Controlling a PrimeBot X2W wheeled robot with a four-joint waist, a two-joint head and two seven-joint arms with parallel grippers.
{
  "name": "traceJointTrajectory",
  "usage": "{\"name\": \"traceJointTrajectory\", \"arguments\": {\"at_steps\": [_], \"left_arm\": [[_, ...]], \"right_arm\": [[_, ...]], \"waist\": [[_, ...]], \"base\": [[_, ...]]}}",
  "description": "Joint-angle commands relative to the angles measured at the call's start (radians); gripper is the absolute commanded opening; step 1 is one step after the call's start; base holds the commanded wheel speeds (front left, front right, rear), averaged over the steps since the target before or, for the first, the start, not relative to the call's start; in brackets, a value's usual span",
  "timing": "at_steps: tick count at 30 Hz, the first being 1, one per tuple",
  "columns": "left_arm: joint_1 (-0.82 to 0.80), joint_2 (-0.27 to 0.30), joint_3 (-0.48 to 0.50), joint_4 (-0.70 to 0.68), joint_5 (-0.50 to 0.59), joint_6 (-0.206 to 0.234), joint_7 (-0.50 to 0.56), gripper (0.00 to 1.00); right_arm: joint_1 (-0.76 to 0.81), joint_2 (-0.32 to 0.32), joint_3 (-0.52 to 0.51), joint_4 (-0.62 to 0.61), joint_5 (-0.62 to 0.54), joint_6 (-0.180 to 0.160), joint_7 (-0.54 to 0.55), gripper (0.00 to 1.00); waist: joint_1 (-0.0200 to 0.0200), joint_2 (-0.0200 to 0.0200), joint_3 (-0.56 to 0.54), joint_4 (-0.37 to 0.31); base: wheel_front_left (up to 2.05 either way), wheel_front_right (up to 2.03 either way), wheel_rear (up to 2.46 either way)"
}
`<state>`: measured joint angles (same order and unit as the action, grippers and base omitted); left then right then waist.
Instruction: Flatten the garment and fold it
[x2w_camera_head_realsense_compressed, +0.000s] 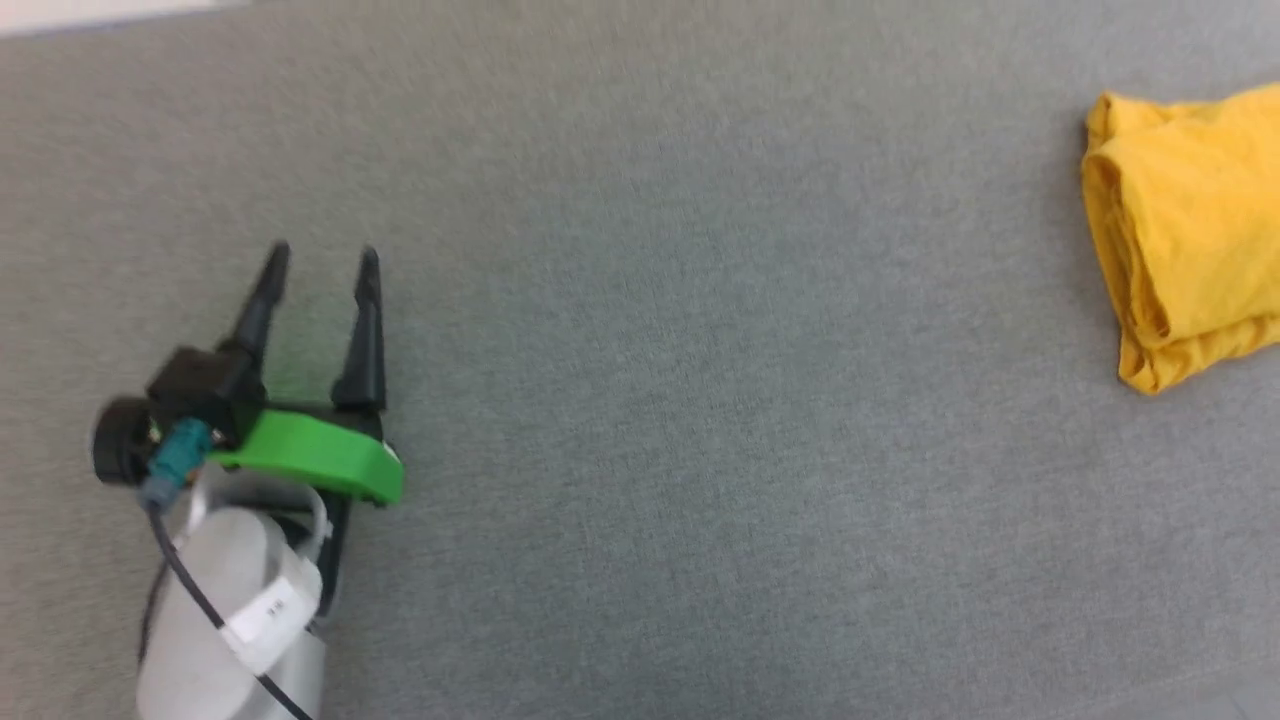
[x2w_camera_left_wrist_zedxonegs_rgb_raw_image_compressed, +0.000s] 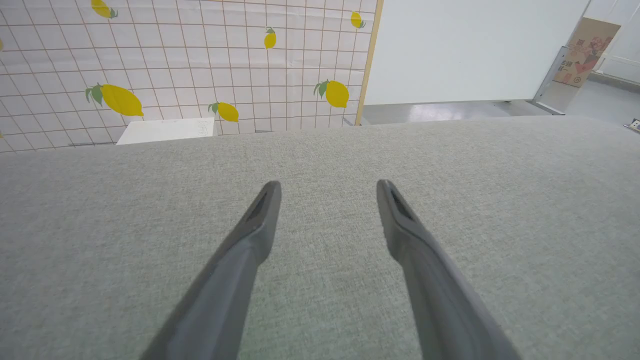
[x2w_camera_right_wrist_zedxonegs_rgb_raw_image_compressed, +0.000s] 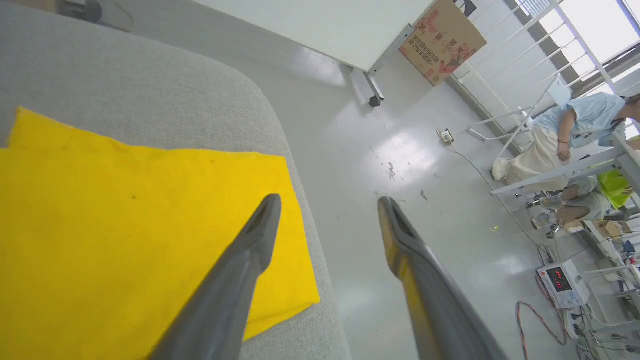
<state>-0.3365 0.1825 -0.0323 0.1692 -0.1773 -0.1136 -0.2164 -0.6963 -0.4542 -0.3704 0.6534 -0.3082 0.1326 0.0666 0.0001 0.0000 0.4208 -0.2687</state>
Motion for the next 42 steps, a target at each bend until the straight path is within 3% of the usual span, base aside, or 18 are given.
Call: {"name": "traceJointTrajectory", "arguments": {"at_steps": [1, 4, 10, 21, 28, 42], "left_arm": [[0.020, -0.010, -0.002, 0.016, -0.012, 0.005, -0.011, 1.00], [0.051, -0.039, -0.004, 0.058, -0.026, 0.013, -0.032, 1.00], [0.073, -0.073, 0.000, 0.069, -0.043, 0.021, -0.043, 1.00], [0.098, -0.105, -0.018, 0.073, -0.065, 0.006, -0.045, 1.00], [0.120, -0.116, -0.025, 0.085, -0.065, 0.000, -0.045, 1.00], [0.185, -0.129, -0.032, 0.111, -0.064, 0.004, -0.045, 1.00]], "right_arm": [[0.019, 0.019, 0.005, 0.000, 0.040, -0.002, -0.032, 1.00], [0.080, 0.107, 0.020, -0.071, 0.206, -0.002, -0.139, 1.00], [0.212, 0.208, 0.104, -0.262, 0.392, -0.002, -0.214, 1.00], [0.485, 0.356, 0.213, -0.597, 0.426, -0.002, -0.164, 1.00], [0.593, 0.386, 0.269, -0.633, 0.399, -0.002, -0.146, 1.00], [0.708, 0.404, 0.273, -0.579, 0.437, -0.002, -0.188, 1.00]], "waist": [[-0.0001, 0.0000, -0.116, 0.048], [-0.0001, 0.0000, -0.198, 0.092], [-0.0001, 0.0000, -0.259, 0.153], [-0.0001, 0.0000, -0.309, 0.253], [-0.0001, 0.0000, -0.338, 0.289], [-0.0001, 0.0000, -0.390, 0.312]], "base": [[0.00, 0.00, 0.00], [0.00, 0.00, 0.00], [0.00, 0.00, 0.00], [0.00, 0.00, 0.00], [0.00, 0.00, 0.00], [0.00, 0.00, 0.00]]}}
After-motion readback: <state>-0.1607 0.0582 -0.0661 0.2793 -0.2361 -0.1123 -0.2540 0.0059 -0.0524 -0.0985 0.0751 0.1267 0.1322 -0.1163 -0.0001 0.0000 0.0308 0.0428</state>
